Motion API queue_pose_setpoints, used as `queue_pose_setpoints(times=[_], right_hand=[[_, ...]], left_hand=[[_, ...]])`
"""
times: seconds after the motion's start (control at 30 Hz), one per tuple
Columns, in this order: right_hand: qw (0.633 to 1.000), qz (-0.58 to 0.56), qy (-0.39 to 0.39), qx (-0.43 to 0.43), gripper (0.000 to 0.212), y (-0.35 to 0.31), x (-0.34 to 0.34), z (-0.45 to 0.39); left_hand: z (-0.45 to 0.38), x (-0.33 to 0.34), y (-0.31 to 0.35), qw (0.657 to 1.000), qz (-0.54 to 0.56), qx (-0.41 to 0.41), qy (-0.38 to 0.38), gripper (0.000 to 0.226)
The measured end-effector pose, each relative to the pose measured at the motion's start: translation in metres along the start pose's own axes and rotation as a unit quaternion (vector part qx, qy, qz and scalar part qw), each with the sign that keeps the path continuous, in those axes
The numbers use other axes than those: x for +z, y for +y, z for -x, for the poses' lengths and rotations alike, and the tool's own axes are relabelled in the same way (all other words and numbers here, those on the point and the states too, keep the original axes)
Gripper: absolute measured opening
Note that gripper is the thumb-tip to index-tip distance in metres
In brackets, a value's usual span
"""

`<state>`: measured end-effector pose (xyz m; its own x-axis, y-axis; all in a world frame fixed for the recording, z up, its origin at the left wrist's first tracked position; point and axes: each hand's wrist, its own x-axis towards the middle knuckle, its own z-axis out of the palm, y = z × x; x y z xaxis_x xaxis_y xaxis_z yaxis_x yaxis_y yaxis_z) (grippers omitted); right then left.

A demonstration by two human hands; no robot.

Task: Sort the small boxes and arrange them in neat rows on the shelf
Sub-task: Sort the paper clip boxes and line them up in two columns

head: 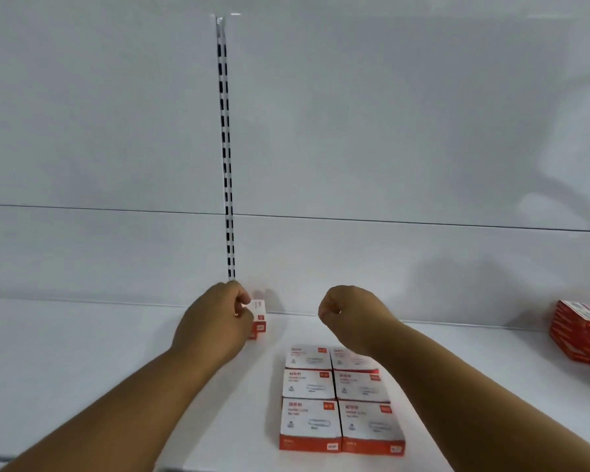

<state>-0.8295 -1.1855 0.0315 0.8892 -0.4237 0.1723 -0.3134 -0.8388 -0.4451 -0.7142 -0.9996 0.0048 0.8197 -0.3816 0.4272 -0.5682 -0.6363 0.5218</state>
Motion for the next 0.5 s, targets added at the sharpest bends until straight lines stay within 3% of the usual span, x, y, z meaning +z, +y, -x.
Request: queue_pose_setpoints(times=[0.13, 0.2, 0.3, 0.37, 0.5], right_hand=[[1.000, 0.003, -0.018, -0.021, 0.011, -0.039, 0.019, -0.024], [0.999, 0.014, -0.052, -0.007, 0.027, -0.057, 0.030, -0.037], [0.992, 0.049, -0.111, 0.031, 0.054, -0.077, 0.046, -0.053], [0.990, 0.055, -0.122, 0.051, 0.052, -0.082, 0.055, -0.059], [0.990, -0.038, -0.103, 0.088, 0.036, -0.083, 0.060, -0.069]], left_hand=[[-0.026, 0.005, -0.033, 0.990, -0.126, -0.057, 0.000, 0.040], [-0.027, 0.014, -0.043, 0.988, -0.129, -0.080, -0.030, 0.049], [-0.029, 0.019, -0.053, 0.990, -0.101, -0.087, -0.045, 0.049], [-0.029, 0.017, -0.058, 0.992, -0.070, -0.088, -0.049, 0.046], [-0.029, 0.010, -0.058, 0.995, -0.024, -0.081, -0.057, 0.039]])
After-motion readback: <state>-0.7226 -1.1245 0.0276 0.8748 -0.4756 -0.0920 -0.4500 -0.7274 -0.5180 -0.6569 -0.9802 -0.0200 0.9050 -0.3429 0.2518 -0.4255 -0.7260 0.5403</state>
